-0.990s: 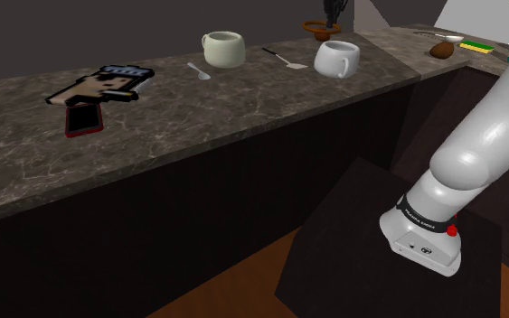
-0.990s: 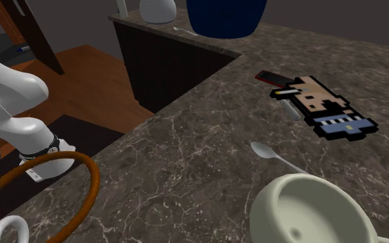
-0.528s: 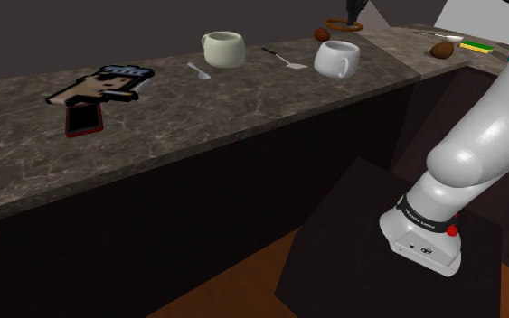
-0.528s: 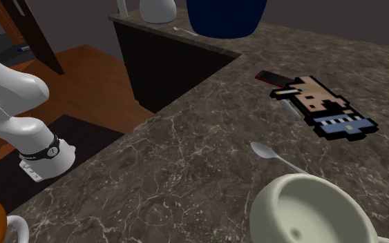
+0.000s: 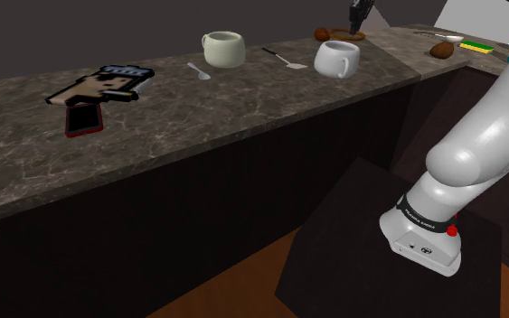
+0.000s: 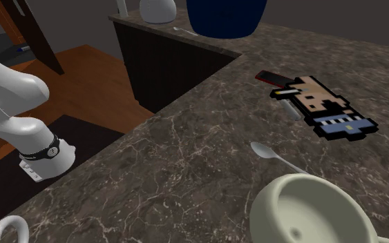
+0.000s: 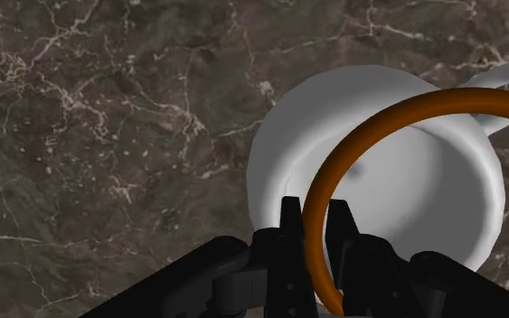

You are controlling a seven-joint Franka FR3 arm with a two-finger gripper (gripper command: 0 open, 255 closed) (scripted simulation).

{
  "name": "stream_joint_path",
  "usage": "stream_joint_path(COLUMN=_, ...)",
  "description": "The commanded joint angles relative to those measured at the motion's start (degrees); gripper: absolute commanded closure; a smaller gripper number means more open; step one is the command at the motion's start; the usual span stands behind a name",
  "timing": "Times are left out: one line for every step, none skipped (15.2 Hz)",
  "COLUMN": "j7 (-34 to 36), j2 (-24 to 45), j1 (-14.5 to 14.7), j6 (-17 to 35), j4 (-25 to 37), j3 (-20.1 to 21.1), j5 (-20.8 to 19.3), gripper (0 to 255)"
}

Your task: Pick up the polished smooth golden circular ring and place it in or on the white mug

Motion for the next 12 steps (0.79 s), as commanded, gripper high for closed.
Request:
stream_joint_path(j7=0.03, j2=-0.34, j1=0.00, j6=1.78, j4=-2.09, j3=-0.01, j5=-0.07, gripper=255)
stream_joint_path(j7=0.07, j2=-0.46, j1=0.01, j6=2.58, j4=-3.01, j3=0.00, j5=-0.10, gripper=255)
stream_joint_path(j7=0.10, j2=-0.57, j1=0.02, j6=3.38, j4=-3.91, j3=0.01, j5=-0.12, gripper=255)
stream_joint_path(j7=0.13, j2=-0.66, j1=0.02, j6=4.18, j4=-4.79, j3=0.01, j5=-0.14, gripper=255)
stream_joint_path(j7=0.16, j2=-0.73, j1=0.03, j6=4.96, j4=-5.66, j3=0.02, j5=-0.16, gripper=255)
stream_joint_path(j7=0.19, j2=-0.80, j1=0.03, j6=5.75, j4=-6.50, j3=0.02, j5=-0.18, gripper=255)
stream_joint_path(j7=0.22, j2=-0.86, j1=0.04, j6=6.73, j4=-7.54, j3=0.02, j5=-0.19, gripper=255)
stream_joint_path(j7=0.22, j2=-0.87, j1=0.04, j6=6.73, j4=-7.55, j3=0.02, j5=-0.20, gripper=255)
stream_joint_path(j7=0.22, j2=-0.86, j1=0.04, j6=6.73, j4=-7.55, j3=0.02, j5=-0.20, gripper=255)
stream_joint_path(j7=0.22, j2=-0.86, j1=0.04, j6=6.73, j4=-7.54, j3=0.02, j5=-0.20, gripper=255)
stream_joint_path(j7=0.22, j2=-0.86, j1=0.04, j6=6.73, j4=-7.54, j3=0.02, j5=-0.19, gripper=255)
stream_joint_path(j7=0.22, j2=-0.85, j1=0.04, j6=6.73, j4=-7.54, j3=0.02, j5=-0.19, gripper=255)
